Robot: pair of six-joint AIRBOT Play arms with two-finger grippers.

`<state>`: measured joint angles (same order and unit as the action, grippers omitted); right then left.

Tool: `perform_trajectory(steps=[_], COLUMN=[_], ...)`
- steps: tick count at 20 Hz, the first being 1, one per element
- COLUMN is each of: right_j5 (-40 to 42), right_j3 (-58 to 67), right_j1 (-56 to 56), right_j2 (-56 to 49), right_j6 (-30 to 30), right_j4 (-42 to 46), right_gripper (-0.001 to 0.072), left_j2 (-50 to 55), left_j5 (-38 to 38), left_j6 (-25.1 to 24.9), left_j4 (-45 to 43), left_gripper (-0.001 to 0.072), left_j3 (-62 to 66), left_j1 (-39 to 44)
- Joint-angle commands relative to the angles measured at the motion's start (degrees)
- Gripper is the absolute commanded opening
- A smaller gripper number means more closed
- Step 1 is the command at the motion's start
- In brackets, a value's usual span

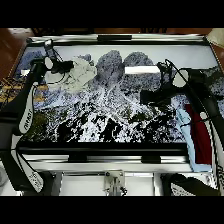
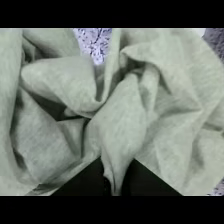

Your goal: Fold the shirts.

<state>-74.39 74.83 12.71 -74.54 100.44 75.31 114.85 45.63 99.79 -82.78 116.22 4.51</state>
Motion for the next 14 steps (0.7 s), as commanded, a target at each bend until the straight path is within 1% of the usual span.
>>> perform_trajectory(steps=[1, 2, 4, 6, 8, 10, 12, 14], right_j5=[-1.6, -2.6, -4.2, -4.5, -4.0, -3.9, -4.0, -5.0], right_j3=[0.0, 0.2, 0.2, 0.2, 0.2, 0.2, 0.2, 0.2], right_j1=[0.0, 0.0, 0.0, 0.0, 0.0, 0.0, 0.0, 0.0], right_j2=[0.6, 2.0, 8.0, 16.8, 26.3, 34.6, 41.2, 45.8], right_j6=[-1.1, -1.4, -2.5, -2.1, -0.9, 1.3, 4.1, 7.0], right_j4=[-0.5, -0.7, 0.1, 3.8, 8.0, 10.6, 11.0, 10.8], right_gripper=[0.0543, 0.0543, 0.0542, 0.0543, 0.0543, 0.0542, 0.0543, 0.0542], left_j2=[-11.7, -17.6, -29.9, -40.7, -49.1, -54.3, -56.7, -56.5], left_j5=[3.0, 5.1, 11.1, 17.0, 19.7, 20.8, 20.8, 19.7], left_j6=[-4.6, -6.5, -6.8, -6.3, -3.5, 1.7, 7.1, 11.6], left_j4=[0.6, 0.5, 0.5, 0.6, 0.5, 0.2, -3.3, -9.2], left_gripper=[0.0032, 0.0032, 0.0032, 0.0032, 0.0032, 0.0032, 0.0032, 0.0032], left_j3=[0.4, 0.4, 0.3, -1.0, -5.4, -12.1, -20.6, -30.0], left_j1=[1.3, 2.3, 5.7, 11.7, 21.0, 30.9, 39.6, 46.4])
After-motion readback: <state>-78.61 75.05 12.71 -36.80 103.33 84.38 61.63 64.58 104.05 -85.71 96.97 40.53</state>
